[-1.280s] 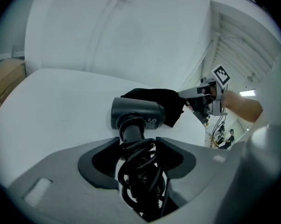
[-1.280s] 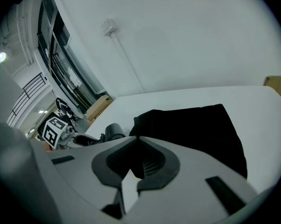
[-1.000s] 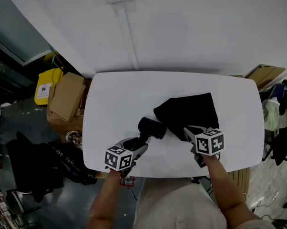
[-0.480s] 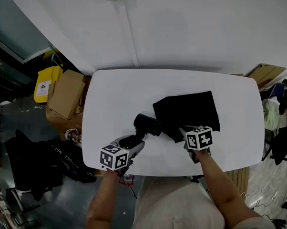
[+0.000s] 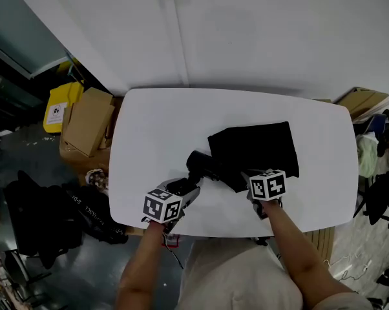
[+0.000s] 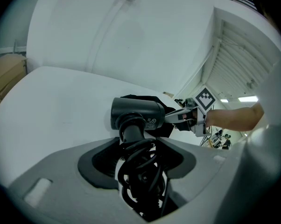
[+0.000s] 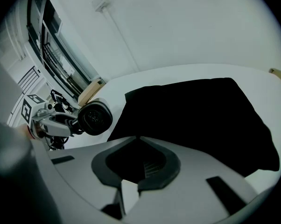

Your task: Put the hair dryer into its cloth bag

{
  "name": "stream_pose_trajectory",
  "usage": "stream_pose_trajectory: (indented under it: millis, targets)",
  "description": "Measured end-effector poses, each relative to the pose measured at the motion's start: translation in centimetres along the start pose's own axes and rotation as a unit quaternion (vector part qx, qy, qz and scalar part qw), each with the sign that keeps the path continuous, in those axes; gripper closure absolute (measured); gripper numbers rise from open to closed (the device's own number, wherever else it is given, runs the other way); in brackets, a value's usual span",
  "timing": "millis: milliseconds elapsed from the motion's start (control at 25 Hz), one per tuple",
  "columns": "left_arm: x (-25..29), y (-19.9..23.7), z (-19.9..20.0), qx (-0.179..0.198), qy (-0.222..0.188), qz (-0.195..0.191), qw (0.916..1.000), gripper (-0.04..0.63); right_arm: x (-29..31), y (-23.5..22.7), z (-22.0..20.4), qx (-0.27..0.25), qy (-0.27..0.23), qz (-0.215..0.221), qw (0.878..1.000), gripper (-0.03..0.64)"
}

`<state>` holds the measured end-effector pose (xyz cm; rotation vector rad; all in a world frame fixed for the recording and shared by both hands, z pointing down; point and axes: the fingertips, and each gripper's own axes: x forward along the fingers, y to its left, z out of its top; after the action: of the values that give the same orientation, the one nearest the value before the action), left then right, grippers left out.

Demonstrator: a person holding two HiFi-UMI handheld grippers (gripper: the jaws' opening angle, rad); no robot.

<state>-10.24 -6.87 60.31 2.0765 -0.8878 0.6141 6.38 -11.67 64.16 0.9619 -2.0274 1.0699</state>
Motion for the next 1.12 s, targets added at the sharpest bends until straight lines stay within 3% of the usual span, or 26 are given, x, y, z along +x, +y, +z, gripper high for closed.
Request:
stream_pose_trajectory:
  millis: [160, 520, 720, 920, 1120]
  targets:
    - [1.2, -0.3, 0.2, 0.007, 0.005, 0.0, 1.0, 0.35, -0.1, 0.1, -0.1, 0.002, 0.001, 0.005, 1.0, 0.585]
    - [1.8, -0.4, 0.0, 0.046, 0.018, 0.007, 0.9988, 0.35, -1.5, 1.2, 1.8, 0.001, -0.02, 0.045, 0.999, 0.501]
    - [2.0, -0.4, -0.1, 0.074, 0.023, 0.008, 0.9969, 0.35, -0.8, 1.9, 3.5, -0.085, -0.013, 0.051, 0.995, 0.492]
    - [2.1, -0.3, 0.0, 0.085, 0.025, 0.004, 0.9961, 0.35, 1.4, 2.2, 4.2, -0.195, 0.032, 0.027, 0.98, 0.5]
    - [2.1, -0.2, -0.1, 0.096, 0.029, 0.004, 0.995, 0.35, 2.8, 1.9, 4.0, -0.215, 0.067, 0.026, 0.974, 0.514]
